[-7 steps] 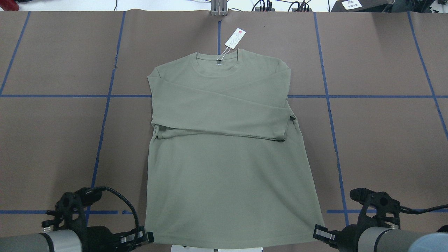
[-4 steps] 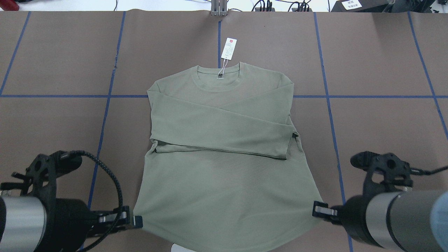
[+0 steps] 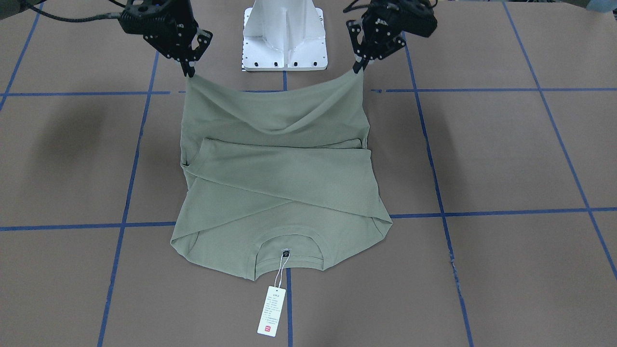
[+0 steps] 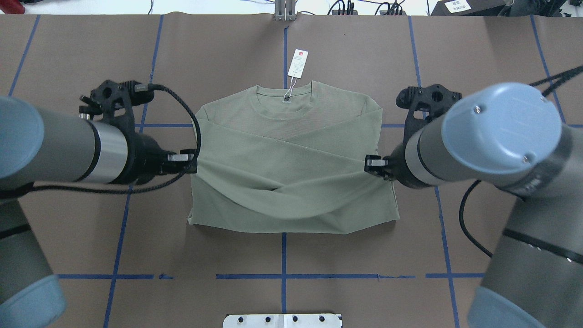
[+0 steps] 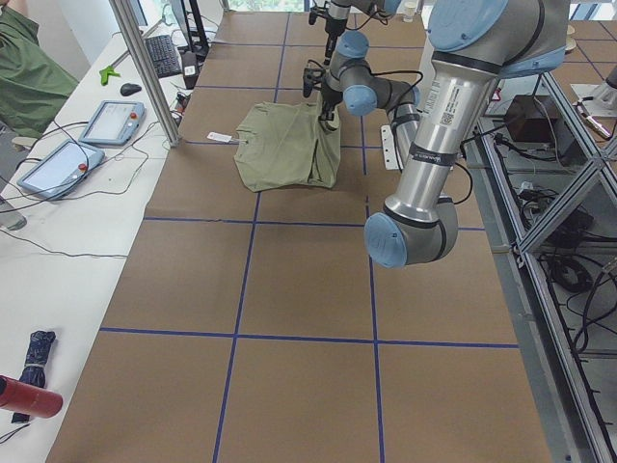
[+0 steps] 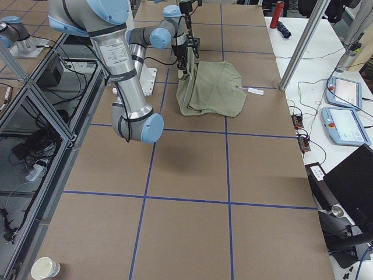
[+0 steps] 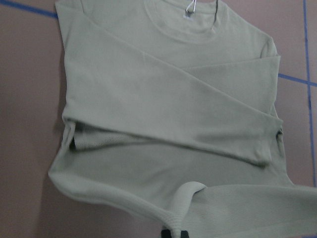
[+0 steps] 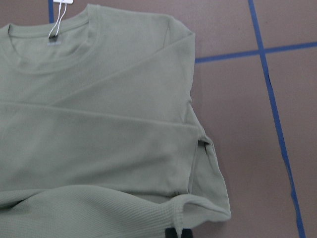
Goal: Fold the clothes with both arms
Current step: 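Carry both hem corners up over the shirt toward the collar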
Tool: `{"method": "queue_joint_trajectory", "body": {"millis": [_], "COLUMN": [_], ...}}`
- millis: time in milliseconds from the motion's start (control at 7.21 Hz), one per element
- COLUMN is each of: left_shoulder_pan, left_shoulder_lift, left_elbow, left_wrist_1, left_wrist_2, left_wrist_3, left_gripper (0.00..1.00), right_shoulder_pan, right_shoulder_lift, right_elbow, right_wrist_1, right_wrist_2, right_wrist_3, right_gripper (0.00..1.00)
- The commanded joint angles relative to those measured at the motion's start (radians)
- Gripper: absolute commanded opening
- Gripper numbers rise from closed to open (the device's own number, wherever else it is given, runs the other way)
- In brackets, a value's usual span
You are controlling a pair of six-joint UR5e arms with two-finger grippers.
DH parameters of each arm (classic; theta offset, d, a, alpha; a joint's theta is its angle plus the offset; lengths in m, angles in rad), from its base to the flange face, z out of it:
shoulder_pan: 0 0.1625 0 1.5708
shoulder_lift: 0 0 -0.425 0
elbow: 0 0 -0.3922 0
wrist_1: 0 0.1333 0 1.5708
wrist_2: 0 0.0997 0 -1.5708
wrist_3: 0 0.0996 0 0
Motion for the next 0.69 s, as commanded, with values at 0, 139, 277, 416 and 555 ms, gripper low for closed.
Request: {"method": "queue_joint_trajectory", "body": {"millis": [0,139,277,416,555], "left_shoulder_pan": [-0.159,-0.184,-0.187,-0.186,-0.183], "left_shoulder_lift": [-0.092,-0.111,-0.114,-0.137,-0.183], "left_elbow": [0.204,0.308,0.440,0.570,0.702], "left_wrist_1": [-0.009,-0.085,-0.210,-0.318,-0.384], "left_wrist_2": [-0.005,-0.004,-0.002,0.001,0.004], "left_wrist_3": [0.161,0.163,0.166,0.168,0.168], "left_gripper": [0.00,0.00,0.00,0.00,0.00], "right_shoulder_pan": [0.150,0.189,0.221,0.238,0.246], "right_shoulder_lift": [0.029,0.062,0.110,0.144,0.171], "right_elbow": [-0.244,-0.367,-0.509,-0.640,-0.755], "right_wrist_1": [0.211,0.278,0.333,0.403,0.485], "right_wrist_2": [0.039,0.042,0.042,0.041,0.039], "right_wrist_3": [-0.100,-0.129,-0.169,-0.201,-0.206], "right_gripper": [0.00,0.00,0.00,0.00,0.00]}}
